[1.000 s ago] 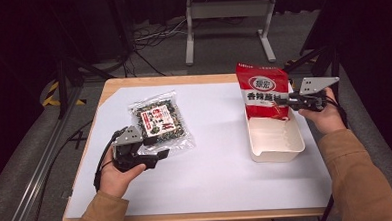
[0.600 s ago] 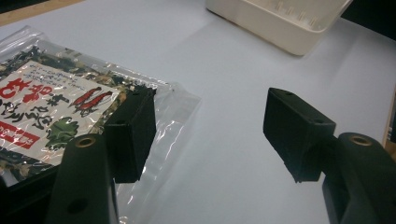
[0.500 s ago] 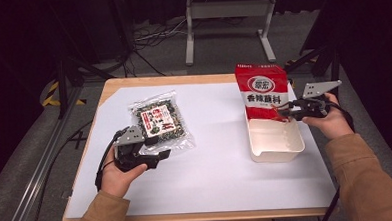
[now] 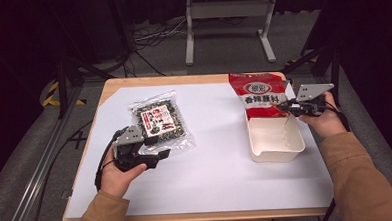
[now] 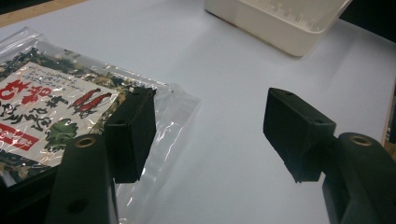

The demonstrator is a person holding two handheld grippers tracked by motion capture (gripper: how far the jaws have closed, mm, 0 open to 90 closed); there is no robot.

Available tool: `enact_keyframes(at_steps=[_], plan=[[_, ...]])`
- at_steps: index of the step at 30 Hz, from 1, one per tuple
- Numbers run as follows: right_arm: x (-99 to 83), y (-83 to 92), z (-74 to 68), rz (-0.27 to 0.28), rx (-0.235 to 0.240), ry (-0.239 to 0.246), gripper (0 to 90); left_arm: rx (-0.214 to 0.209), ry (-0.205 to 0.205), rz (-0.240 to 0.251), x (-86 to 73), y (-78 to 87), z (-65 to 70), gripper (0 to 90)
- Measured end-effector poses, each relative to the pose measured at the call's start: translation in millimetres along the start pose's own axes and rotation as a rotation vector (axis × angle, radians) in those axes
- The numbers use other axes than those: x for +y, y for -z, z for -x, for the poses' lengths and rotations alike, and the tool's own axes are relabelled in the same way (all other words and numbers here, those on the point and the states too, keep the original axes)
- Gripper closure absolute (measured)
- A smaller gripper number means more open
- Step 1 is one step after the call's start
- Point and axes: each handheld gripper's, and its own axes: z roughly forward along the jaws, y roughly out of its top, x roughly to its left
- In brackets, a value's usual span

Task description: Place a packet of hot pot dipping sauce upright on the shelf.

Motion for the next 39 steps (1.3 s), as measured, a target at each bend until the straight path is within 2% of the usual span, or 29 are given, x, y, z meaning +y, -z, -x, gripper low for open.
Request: enact_keyframes(at_steps=[2, 7, 9, 12, 13, 14, 15, 16, 18, 19, 21, 22, 23, 24, 25, 27, 29, 32, 37, 39], plan=[[-6.3, -1.2, 0.6, 0.011, 0.01, -0.043, 79.6, 0.002, 0.001, 0.002, 0.0, -0.3, 0.4, 35.0], [-18.3, -1.6, -3.0, -0.006, 0.022, -0.124, 79.7, 0.001, 0.0, 0.0, 0.2, -1.2, 0.5, 35.0], [-17.9, -1.5, -3.1, -0.018, 0.028, -0.144, 79.2, -0.002, 0.0, -0.002, 0.3, -1.5, 0.9, 35.0], [-15.0, -1.2, -3.3, -0.034, 0.036, -0.148, 77.1, -0.003, -0.001, -0.002, 0.7, -1.3, 1.3, 35.0], [-10.7, -1.4, -3.8, -0.016, 0.039, -0.163, 63.6, -0.003, 0.001, 0.0, 0.6, -1.3, 0.9, 35.0], [-8.4, -1.2, -3.8, 0.02, 0.037, -0.184, 59.0, -0.004, 0.003, 0.0, 0.4, -1.5, 0.5, 34.9], [-5.6, -0.3, -3.6, 0.05, 0.029, -0.198, 56.5, -0.004, 0.003, 0.0, 0.4, -1.5, 0.5, 35.0], [-5.6, -0.3, -3.6, 0.05, 0.029, -0.198, 56.5, -0.004, 0.003, 0.0, 0.2, -1.8, 0.3, 35.0], [4.2, 3.3, -2.6, 0.097, 0.014, -0.194, 54.4, -0.005, -0.002, -0.002, 0.2, -2.2, 0.1, 34.9], [8.6, 4.6, -2.5, 0.12, 0.013, -0.198, 55.0, -0.004, 0.001, -0.003, 0.1, -2.4, 0.4, 34.9], [16.5, 6.1, -2.3, 0.134, 0.006, -0.188, 63.9, -0.002, 0.0, -0.003, 0.0, -2.7, 0.1, 34.9], [18.5, 6.3, -2.6, 0.113, -0.005, -0.179, 70.6, 0.0, -0.004, -0.004, 0.0, -2.6, -0.2, 34.9], [20.3, 5.5, -3.1, 0.061, -0.012, -0.18, 78.8, 0.0, -0.004, -0.006, -0.1, -2.5, -0.3, 34.9], [19.4, 3.2, -3.3, 0.017, -0.01, -0.18, 82.7, -0.002, -0.003, -0.005, -0.4, -2.3, -0.7, 34.9], [16.2, -0.1, -4.1, 0.003, 0.002, -0.189, 83.5, -0.003, -0.001, -0.004, -0.6, -2.2, -0.9, 34.9], [10.5, -1.7, -4.9, 0.004, 0.004, -0.215, 84.0, -0.005, 0.012, -0.003, -1.1, -2.1, -0.9, 34.9], [4.6, -1.5, -5.4, 0.013, 0.008, -0.239, 84.4, -0.004, 0.008, -0.004, -1.1, -2.7, -1.7, 34.9], [1.3, -3.0, -6.9, -0.014, -0.005, -0.249, 84.7, -0.006, 0.009, -0.009, -0.8, -4.2, -0.9, 34.9], [-5.9, -7.3, -4.0, -0.028, -0.004, -0.343, 85.3, -0.01, 0.01, -0.01, -0.1, -4.8, 0.2, 34.9], [-4.0, -7.9, -5.0, -0.049, -0.005, -0.341, 85.4, -0.011, 0.01, -0.011, -0.2, -5.1, 0.2, 34.9]])
